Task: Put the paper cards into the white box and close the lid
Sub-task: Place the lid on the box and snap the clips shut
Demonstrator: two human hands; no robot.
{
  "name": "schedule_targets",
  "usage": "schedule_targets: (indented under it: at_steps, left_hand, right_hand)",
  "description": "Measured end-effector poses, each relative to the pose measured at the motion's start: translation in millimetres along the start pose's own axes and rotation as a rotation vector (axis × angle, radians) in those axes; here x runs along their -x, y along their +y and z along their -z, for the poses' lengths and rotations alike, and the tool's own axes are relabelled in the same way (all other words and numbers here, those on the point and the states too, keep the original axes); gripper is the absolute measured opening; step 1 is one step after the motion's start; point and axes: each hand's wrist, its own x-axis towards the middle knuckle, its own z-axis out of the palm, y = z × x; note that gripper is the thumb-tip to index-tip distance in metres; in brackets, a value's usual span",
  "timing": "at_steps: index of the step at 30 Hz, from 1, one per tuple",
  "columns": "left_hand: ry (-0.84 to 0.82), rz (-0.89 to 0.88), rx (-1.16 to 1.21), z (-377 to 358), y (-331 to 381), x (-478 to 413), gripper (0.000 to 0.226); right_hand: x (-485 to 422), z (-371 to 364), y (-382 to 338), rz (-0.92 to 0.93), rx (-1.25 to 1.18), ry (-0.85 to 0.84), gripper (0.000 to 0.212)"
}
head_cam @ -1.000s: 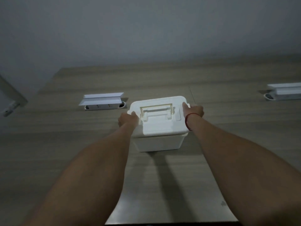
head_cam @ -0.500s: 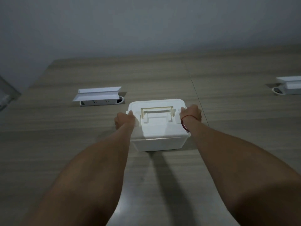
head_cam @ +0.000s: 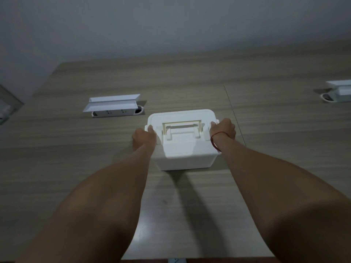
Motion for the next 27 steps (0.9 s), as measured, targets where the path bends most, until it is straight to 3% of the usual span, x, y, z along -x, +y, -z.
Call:
schedule_targets:
  at_steps: [7, 12, 15, 19, 24, 27]
  left_hand:
    - [-0.121, -0.047, 0.117, -8, 0, -13, 0.055]
    - [-0.272, 0.121, 0.25, -5, -9, -23, 0.083]
    - [-0.129, 0.077, 0.193, -6, -13, -28, 0.085]
    - [0.064, -0.098, 0.023, -6, -14, -21, 0.069]
    - [-0.037, 0.035, 0.26, -8, -18, -12, 0.068]
    - [-0.017, -0.063, 0.231, -10, -17, -11, 0.058]
  right_hand:
    - [4, -12, 13, -0.152, -0.213, -0.075, 0.061]
    - [-3, -9, 15, -0.232, -0.35, -0.149, 0.067]
    - [-7, -4, 16, -0.333, -0.505, -0.227, 0.084]
    - [-6, -10, 13, -0.255, -0.366, -0.065, 0.071]
    - [0, -16, 21, -0.13, -0.177, 0.029, 0.066]
    - [2, -19, 26, -0.043, -0.102, 0.105, 0.063]
